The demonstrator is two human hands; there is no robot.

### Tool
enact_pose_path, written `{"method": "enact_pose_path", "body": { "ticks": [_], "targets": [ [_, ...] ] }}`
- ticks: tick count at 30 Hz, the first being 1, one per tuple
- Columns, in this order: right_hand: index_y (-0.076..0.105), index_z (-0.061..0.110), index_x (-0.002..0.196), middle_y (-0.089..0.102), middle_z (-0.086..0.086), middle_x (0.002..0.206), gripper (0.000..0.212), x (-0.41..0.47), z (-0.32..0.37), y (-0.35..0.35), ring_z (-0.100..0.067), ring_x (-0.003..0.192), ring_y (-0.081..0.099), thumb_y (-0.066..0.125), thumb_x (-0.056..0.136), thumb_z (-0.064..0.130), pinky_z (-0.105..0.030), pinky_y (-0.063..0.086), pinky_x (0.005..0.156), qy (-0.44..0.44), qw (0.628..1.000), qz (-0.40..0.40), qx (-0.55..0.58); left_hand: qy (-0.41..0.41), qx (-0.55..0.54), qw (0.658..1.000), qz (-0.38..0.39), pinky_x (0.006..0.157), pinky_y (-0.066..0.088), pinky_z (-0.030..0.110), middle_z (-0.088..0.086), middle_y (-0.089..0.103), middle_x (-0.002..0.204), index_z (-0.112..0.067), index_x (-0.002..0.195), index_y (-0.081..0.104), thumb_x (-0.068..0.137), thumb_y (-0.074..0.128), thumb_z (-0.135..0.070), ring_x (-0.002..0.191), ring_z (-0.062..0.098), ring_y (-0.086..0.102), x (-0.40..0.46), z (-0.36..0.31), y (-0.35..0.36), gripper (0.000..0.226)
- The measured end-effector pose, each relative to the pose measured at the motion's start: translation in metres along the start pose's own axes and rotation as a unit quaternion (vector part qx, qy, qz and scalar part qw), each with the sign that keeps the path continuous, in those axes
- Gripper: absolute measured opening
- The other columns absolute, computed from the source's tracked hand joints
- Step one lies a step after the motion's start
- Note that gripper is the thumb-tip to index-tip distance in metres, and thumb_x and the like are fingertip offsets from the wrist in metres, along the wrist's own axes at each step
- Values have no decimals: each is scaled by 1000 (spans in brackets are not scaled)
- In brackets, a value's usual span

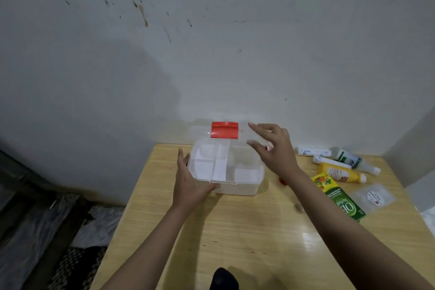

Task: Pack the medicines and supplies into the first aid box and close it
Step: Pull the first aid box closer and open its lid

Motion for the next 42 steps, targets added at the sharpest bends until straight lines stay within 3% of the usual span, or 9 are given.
{"method": "enact_pose_path", "body": {
  "ticks": [5,10,13,15,19,27,33,36,42],
  "targets": [
    [63,32,119,66,3,120,40,21,4,-17,-8,112,57,70,80,36,-40,46,96,12,996,8,84,-3,7,1000,4,98,40,33,-7,32,148,-37,147,-9,40,93,-45,133,17,36,-1,0,-2,147],
    [70,26,108,70,3,109,28,25,4,-14,0,96,60,71,81,29,-23,49,80,44,988,-71,128,-6,13,1000,4,103,39,37,-5,30,149,-35,147,-6,39,92,-48,134,17,34,-2,-1,-1,147],
    [71,28,100,70,3,105,20,25,2,-10,-15,91,65,73,80,27,-32,53,78,89,971,-132,176,-2,21,1000,15,108,35,38,-4,24,151,-29,149,-2,43,92,-41,137,17,27,0,0,0,142],
    [71,27,100,70,2,107,19,28,-1,-5,-15,91,65,72,81,30,-36,54,79,110,967,-141,180,6,52,998,31,110,32,38,-4,16,151,-25,149,0,50,89,-43,139,19,21,1,0,1,134],
    [70,25,105,69,3,109,20,37,-4,1,-14,95,63,67,85,30,-36,55,82,122,966,-134,182,21,80,995,59,106,33,34,-3,10,148,-19,150,1,67,73,-59,139,21,18,1,3,5,117],
    [66,23,114,63,4,105,24,49,-9,-1,-2,91,58,54,93,18,-26,51,84,94,975,-134,148,27,57,997,53,107,37,40,-1,21,149,-25,150,10,71,73,-53,135,19,29,-1,4,5,104],
    [63,27,119,60,8,104,28,47,-15,-5,2,91,56,51,95,18,-24,49,87,116,973,-134,149,59,106,990,66,96,33,23,-6,21,149,-23,148,20,70,66,-63,134,10,30,-3,6,-1,99],
    [58,27,126,57,10,106,33,44,-14,-5,-3,95,55,50,96,20,-26,48,87,117,976,-108,150,62,131,987,64,96,35,23,-6,19,151,-20,149,18,74,67,-59,135,12,29,-2,7,-1,97],
    [42,29,139,52,8,118,46,30,-18,-13,-10,108,52,50,96,18,-12,38,80,110,984,-41,135,71,173,980,67,98,41,31,-5,21,152,-19,149,17,74,63,-65,135,14,31,0,5,-4,100]
  ]
}}
Point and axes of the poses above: each hand's wrist, its own x-axis towards the middle knuckle, its own y-axis out of the palm, z = x × y, the point moved 2 cm from there along x, towards the middle knuckle
